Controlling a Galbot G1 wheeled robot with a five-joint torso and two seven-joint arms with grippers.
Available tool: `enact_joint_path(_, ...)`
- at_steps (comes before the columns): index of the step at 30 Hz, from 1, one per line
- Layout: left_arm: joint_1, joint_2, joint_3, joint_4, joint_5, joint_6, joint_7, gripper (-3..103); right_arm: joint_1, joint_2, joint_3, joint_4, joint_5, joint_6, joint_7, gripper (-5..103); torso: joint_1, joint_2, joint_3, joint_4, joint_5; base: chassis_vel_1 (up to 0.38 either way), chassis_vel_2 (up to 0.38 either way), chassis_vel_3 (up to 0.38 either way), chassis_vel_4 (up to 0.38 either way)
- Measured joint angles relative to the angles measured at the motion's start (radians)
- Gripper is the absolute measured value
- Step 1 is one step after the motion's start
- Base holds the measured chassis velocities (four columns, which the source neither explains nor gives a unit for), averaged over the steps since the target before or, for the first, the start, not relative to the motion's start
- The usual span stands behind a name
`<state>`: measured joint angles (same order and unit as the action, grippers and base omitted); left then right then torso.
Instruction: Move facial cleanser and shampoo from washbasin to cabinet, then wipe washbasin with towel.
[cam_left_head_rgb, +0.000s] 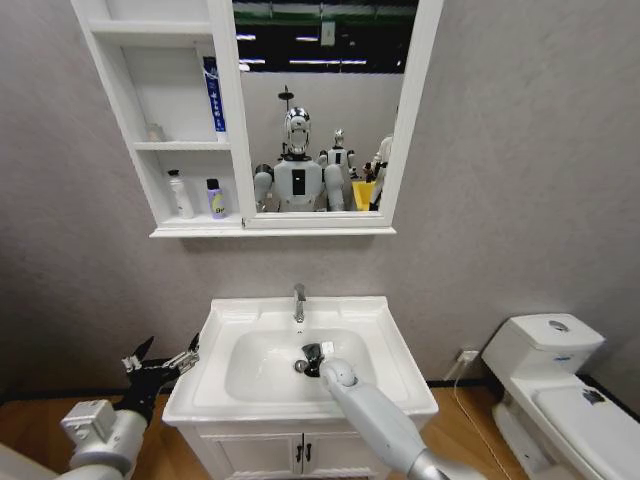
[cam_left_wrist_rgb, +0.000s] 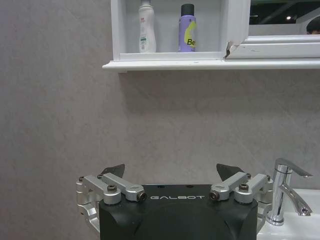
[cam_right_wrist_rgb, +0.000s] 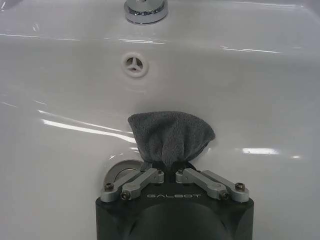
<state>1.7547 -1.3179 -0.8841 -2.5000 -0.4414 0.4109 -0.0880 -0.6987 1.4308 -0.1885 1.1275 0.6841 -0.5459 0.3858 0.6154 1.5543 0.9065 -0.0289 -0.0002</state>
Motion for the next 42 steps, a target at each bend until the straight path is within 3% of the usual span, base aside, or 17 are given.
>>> enact_joint_path(21, 0.000, 0.000, 0.000, 0.000, 0.000, 0.000, 0.000, 100, -0.017, 0.083, -0.011, -0.020, 0.001, 0.032, -0.033, 5, 0.000, 0.000, 0.000, 0.0002, 0.0002, 0.000, 0.000, 0.000, 0.000)
enact_joint_path(36, 0.000, 0.000, 0.000, 0.000, 0.000, 0.000, 0.000, 100, -0.100, -0.044, 0.053, 0.118, 0.045, 0.008, 0.050, 5, 0.000, 0.000, 0.000, 0.0001, 0.0003, 0.000, 0.000, 0.000, 0.000)
enact_joint_path(42, 0.000, 0.000, 0.000, 0.000, 0.000, 0.000, 0.000, 100, -0.153, -0.126, 0.054, 0.241, 0.103, -0.019, 0.130, 5, 0.000, 0.000, 0.000, 0.0000, 0.0004, 0.000, 0.000, 0.000, 0.000)
